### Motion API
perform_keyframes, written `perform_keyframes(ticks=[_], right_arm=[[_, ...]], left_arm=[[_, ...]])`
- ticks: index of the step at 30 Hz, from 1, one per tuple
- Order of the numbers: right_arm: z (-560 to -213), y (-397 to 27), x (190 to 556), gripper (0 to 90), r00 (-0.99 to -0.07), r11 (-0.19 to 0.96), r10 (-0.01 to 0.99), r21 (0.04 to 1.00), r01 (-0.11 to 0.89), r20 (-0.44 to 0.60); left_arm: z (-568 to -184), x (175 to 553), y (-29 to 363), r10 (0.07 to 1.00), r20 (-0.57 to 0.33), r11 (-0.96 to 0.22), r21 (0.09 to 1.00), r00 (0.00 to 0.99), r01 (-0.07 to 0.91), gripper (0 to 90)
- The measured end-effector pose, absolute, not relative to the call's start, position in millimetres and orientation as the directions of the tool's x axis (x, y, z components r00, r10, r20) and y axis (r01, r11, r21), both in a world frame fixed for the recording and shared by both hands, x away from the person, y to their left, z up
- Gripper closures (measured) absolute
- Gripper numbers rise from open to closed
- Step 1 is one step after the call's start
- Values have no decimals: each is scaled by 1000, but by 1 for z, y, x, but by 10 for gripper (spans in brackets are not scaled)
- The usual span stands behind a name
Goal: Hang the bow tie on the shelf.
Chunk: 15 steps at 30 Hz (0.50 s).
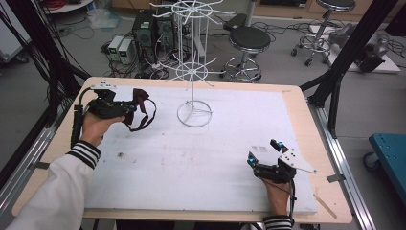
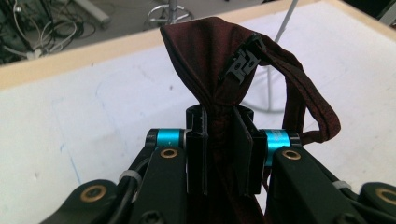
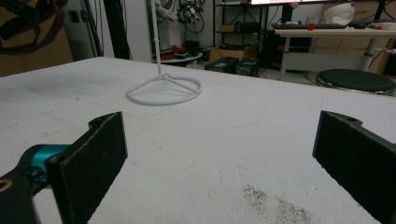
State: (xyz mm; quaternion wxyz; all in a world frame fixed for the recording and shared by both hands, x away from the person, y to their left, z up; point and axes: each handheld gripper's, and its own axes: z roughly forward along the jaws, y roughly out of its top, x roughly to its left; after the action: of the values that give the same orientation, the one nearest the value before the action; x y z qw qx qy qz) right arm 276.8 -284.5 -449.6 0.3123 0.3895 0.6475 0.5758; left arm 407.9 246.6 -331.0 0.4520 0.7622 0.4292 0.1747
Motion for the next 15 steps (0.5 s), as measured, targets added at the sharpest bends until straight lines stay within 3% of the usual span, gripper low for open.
perform_keyframes(ticks=[15], right_arm=[[-450, -285, 277, 24, -502, 31, 864, 989, 147, 47]], left_arm=[[-287, 409, 226, 787, -95, -212, 887, 610, 411, 763]])
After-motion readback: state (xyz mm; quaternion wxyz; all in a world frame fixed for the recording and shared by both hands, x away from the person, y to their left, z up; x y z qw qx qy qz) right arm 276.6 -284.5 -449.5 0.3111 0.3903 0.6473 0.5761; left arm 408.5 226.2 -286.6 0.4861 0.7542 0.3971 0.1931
